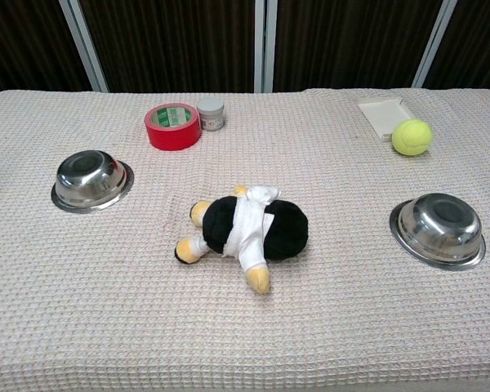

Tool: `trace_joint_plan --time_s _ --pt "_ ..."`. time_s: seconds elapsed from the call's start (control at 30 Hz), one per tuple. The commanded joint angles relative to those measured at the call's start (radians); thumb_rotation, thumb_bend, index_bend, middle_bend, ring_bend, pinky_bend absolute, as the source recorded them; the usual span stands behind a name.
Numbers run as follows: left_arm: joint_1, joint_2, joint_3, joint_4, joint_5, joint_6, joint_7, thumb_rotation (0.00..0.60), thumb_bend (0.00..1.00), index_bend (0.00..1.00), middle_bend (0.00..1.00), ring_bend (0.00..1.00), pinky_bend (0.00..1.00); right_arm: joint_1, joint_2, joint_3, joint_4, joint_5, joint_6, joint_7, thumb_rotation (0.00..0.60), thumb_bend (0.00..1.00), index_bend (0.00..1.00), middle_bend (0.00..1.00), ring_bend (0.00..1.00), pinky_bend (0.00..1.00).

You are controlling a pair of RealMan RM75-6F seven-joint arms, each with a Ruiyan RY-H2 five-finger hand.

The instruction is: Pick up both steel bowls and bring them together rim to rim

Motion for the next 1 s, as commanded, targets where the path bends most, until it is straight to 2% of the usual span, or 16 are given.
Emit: trace_joint_plan --time_s 0.03,0.17,0.27,0.37,0.53,0.63,0.77,1.0 --pt "-0.007 -0.002 -0.009 0.001 -0.003 -0.015 0.009 0.6 0.04 0.04 0.02 0.0 0.1 0.01 0.004 0.013 -0.001 0.009 -0.022 -0.007 0.6 0.08 0.0 0.0 0.0 0.0" --pt "-0.032 0.004 -0.031 0.004 0.003 -0.046 0.015 0.6 0.04 0.04 0.02 0.0 0.1 0.03 0.019 0.028 -0.008 0.036 -0.081 -0.014 0.6 0.09 0.0 0.0 0.0 0.0" --pt "-0.077 0.02 -0.051 0.023 0.009 -0.106 0.017 0.6 0.04 0.04 0.02 0.0 0.1 0.045 0.035 0.034 -0.034 0.083 -0.123 -0.068 0.6 0.09 0.0 0.0 0.0 0.0" --pt "-0.16 0.065 -0.078 0.028 -0.035 -0.268 0.036 0.6 0.04 0.04 0.02 0.0 0.1 0.068 0.061 0.034 -0.099 0.194 -0.181 -0.2 0.6 0.1 0.0 0.0 0.0 0.0" --pt "-0.302 0.138 -0.101 0.008 -0.104 -0.549 0.065 0.6 0.05 0.04 0.02 0.0 0.1 0.112 0.079 0.035 -0.169 0.336 -0.263 -0.299 0.6 0.1 0.0 0.0 0.0 0.0" --pt "-0.376 0.121 -0.118 0.057 -0.102 -0.641 0.047 0.6 0.05 0.04 0.01 0.0 0.1 0.14 0.065 0.042 -0.168 0.392 -0.284 -0.338 0.6 0.1 0.0 0.0 0.0 0.0" --pt "-0.438 0.081 -0.125 0.14 -0.088 -0.713 -0.003 0.6 0.05 0.04 0.0 0.0 0.09 0.174 0.037 0.06 -0.144 0.427 -0.302 -0.349 0.6 0.1 0.0 0.0 0.0 0.0" --pt "-0.521 0.051 -0.101 0.244 -0.051 -0.839 -0.095 0.6 0.05 0.04 0.0 0.0 0.08 0.228 0.013 0.073 -0.12 0.475 -0.316 -0.39 0.6 0.1 0.0 0.0 0.0 0.0"
